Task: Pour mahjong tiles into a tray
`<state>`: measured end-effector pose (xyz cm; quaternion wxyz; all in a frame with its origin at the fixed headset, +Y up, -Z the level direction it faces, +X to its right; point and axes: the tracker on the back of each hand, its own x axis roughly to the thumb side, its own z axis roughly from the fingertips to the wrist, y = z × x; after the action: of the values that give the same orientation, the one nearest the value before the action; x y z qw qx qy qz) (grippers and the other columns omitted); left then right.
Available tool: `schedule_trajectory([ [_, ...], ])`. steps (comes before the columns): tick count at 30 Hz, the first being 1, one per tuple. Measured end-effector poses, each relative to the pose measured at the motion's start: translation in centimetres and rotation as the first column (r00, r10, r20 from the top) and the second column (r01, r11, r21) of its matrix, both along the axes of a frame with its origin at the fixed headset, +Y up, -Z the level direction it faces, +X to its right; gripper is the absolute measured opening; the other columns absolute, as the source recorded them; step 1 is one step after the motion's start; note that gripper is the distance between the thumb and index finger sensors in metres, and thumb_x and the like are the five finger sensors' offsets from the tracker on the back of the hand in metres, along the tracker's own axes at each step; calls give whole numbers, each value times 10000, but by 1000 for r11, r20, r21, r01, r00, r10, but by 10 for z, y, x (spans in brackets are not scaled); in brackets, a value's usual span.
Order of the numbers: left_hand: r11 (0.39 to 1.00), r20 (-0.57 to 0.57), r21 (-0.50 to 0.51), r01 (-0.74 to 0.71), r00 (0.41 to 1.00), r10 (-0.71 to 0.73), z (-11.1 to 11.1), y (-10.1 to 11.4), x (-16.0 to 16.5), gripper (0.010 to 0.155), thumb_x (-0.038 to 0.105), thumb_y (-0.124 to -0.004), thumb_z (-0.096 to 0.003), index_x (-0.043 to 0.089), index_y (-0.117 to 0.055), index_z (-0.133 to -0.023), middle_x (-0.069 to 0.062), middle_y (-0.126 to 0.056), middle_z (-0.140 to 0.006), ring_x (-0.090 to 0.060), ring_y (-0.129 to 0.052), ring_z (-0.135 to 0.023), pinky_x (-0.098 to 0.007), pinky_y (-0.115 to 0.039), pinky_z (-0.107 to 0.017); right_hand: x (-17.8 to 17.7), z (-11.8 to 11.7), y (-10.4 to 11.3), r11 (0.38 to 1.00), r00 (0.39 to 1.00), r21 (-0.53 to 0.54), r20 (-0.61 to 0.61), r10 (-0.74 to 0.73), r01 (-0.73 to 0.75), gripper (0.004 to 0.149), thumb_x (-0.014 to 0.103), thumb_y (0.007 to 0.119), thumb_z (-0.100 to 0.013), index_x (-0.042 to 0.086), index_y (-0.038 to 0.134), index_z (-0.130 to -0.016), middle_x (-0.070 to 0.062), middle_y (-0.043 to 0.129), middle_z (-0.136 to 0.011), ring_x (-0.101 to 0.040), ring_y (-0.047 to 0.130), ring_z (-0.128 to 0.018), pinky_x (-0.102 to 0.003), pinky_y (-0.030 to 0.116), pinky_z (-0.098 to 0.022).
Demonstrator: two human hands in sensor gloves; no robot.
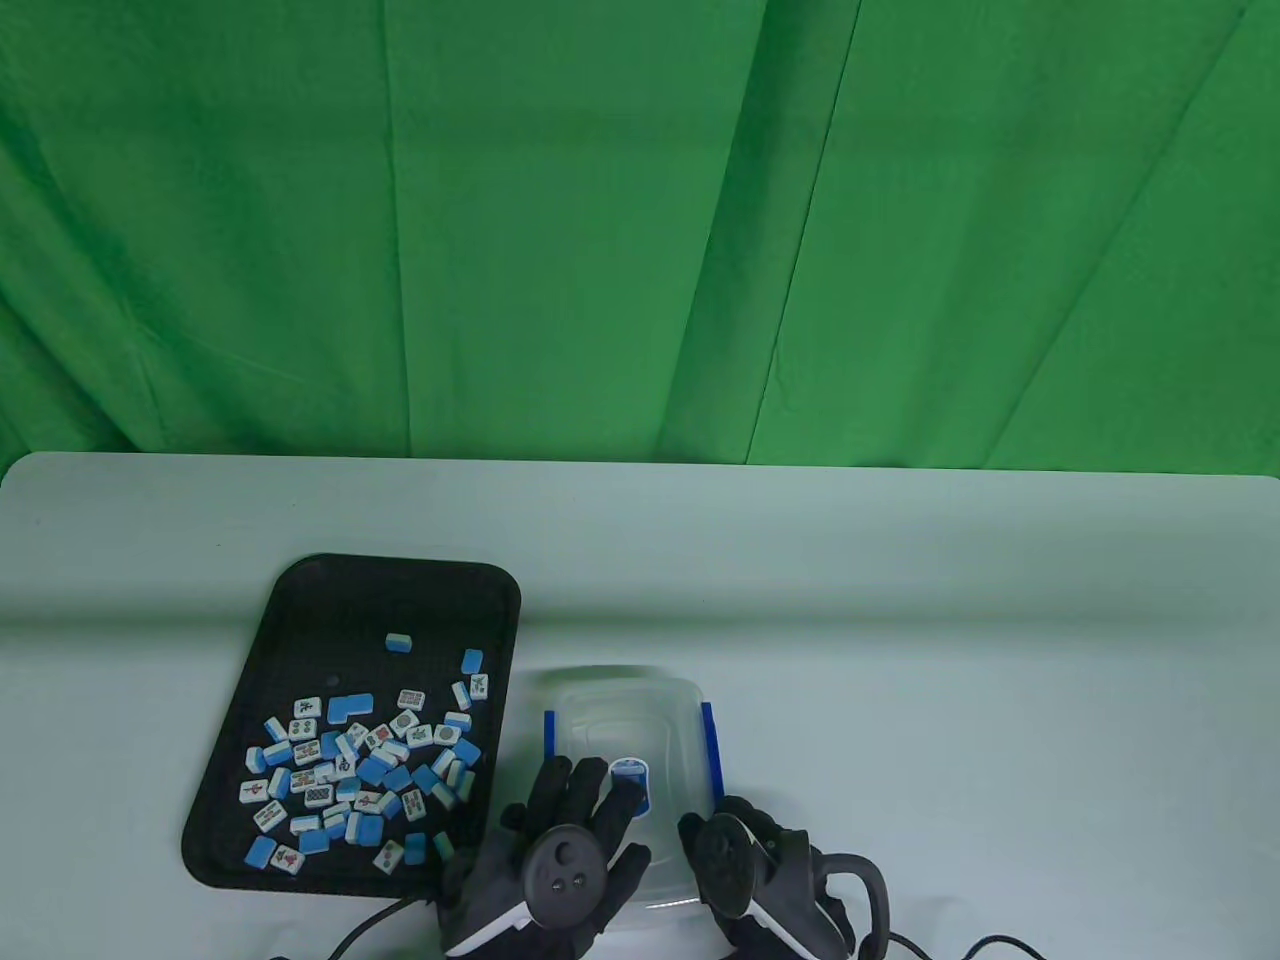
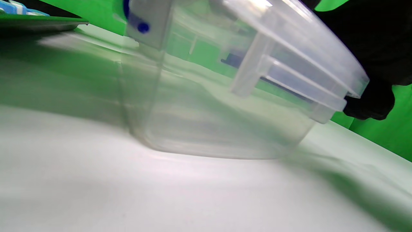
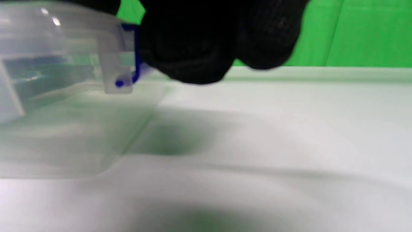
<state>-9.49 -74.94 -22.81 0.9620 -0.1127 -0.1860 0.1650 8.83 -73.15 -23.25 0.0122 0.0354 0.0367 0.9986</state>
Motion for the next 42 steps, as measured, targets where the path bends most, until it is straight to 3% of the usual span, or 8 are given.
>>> schedule_trajectory([
  [7, 1000, 1, 3, -4, 1000, 4, 0, 0, 0, 620, 518, -520, -667, 281, -354, -1216, -146, -208, -1243, -434, -116, -1104, -757, -358, -667, 1, 2, -3, 1000, 1000, 24, -6, -12, 12, 621, 555, 546, -690, 27, 755, -941, 20, 896, -597, -116, 955, -411, -316, 878, -370],
  [12, 993, 0, 106, -41, 999, 41, 0, 11, -11, 630, 511, -529, -654, 236, -417, -1210, -198, -298, -1236, -476, -213, -1103, -745, -384, -666, 27, 1, 5, 992, 992, 16, 8, -126, 126, 691, 615, 511, -665, 85, 648, -1086, -39, 882, -781, -219, 962, -577, -390, 852, -492],
  [17, 963, 33, 252, -95, 995, 90, 13, 40, -33, 631, 515, -541, -647, 207, -507, -1197, -212, -447, -1225, -495, -328, -1105, -753, -397, -659, 51, 12, 31, 951, 953, 141, -170, -251, 276, 666, 612, 517, -654, 170, 576, -1149, -69, 808, -981, -316, 881, -804, -509, 749, -665],
  [22, 955, 80, 294, -25, 997, 1, 21, 55, -42, 688, 577, -550, -635, 229, -451, -1221, -188, -388, -1255, -482, -254, -1123, -768, -350, -664, 51, 28, 46, 928, 928, 261, -329, -173, 265, 691, 652, 530, -621, 226, 550, -1165, -43, 766, -1044, -339, 800, -900, -562, 674, -739],
  [24, 965, 75, 258, 44, 995, -65, 21, 54, -42, 765, 650, -547, -618, 266, -317, -1238, -158, -212, -1270, -470, -107, -1113, -786, -280, -656, 48, 32, 44, 942, 920, 241, -368, -136, 236, 801, 738, 506, -579, 273, 415, -1225, -66, 583, -1229, -421, 542, -1118, -737, 436, -789],
  [26, 975, 83, 195, 106, 989, -124, 19, 50, -41, 857, 731, -535, -590, 316, -139, -1226, -125, -61, -1252, -466, -5, -1090, -806, -218, -633, 45, 32, 42, 969, 913, 180, -400, -84, 167, 882, 796, 475, -543, 308, 258, -1245, -95, 365, -1324, -508, 286, -1175, -804, 245, -740],
  [28, 982, 95, 145, 121, 986, -135, 17, 47, -41, 897, 771, -536, -561, 328, -104, -1210, -112, -9, -1237, -460, 45, -1078, -812, -181, -617, 42, 31, 38, 981, 907, 136, -415, -71, 140, 928, 821, 450, -521, 308, 171, -1241, -118, 248, -1335, -526, 171, -1163, -815, 180, -705],
  [42, 988, 97, 121, 96, 989, -108, 15, 42, -41, 907, 775, -522, -535, 323, -122, -1212, -122, -43, -1246, -457, 7, -1086, -804, -171, -616, 30, 29, 24, 996, 903, 45, -426, -45, 71, 948, 833, 416, -516, 293, 120, -1236, -117, 218, -1334, -542, 155, -1154, -828, 156, -663],
])
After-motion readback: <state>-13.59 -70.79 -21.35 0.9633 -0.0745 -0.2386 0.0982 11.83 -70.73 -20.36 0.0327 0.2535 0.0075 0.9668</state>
